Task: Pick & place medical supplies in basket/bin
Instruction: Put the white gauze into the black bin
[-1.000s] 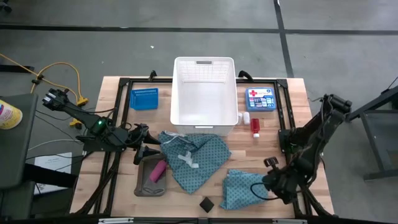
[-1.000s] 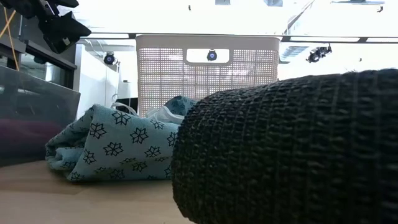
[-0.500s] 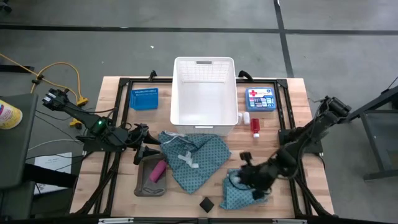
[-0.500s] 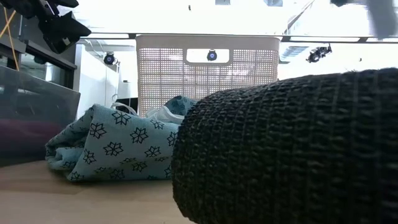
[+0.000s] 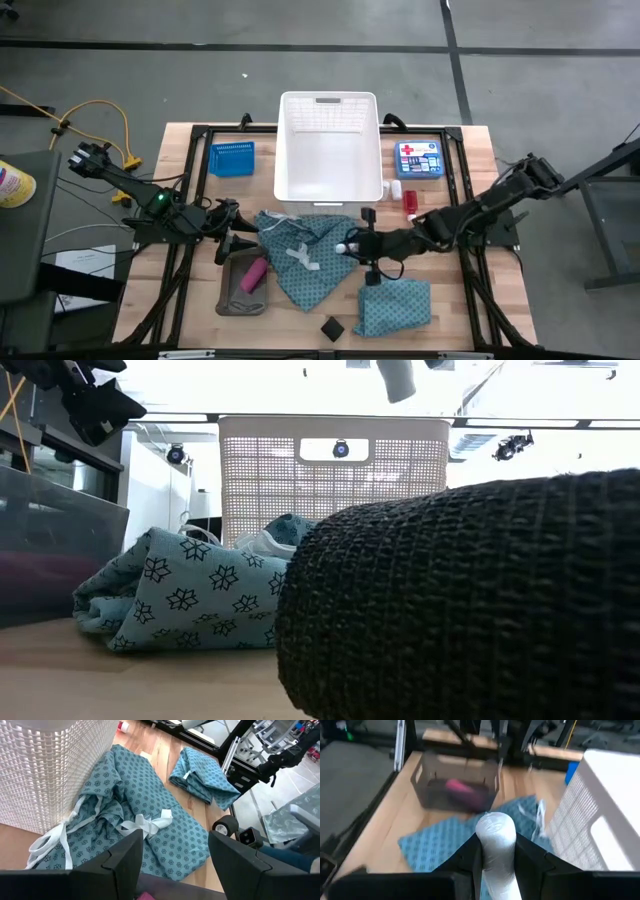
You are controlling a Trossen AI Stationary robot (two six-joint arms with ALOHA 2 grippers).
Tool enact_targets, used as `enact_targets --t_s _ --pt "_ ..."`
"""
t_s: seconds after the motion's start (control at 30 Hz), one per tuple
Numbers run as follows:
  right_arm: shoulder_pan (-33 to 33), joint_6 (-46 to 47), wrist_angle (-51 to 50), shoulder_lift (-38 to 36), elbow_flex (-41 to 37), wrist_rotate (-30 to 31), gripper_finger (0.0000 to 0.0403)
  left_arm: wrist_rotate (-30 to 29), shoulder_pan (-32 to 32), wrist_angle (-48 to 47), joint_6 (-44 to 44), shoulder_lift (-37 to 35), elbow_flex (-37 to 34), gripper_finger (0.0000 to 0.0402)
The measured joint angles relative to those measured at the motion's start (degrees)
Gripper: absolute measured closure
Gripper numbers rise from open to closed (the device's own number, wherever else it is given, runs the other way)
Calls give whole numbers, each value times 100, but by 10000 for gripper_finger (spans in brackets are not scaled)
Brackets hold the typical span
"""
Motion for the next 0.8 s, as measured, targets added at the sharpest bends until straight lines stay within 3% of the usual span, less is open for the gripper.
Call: enact_targets --t_s 0.8 --pt "35 -5 267 9 0 -170 323 0 0 0 1 0 0 183"
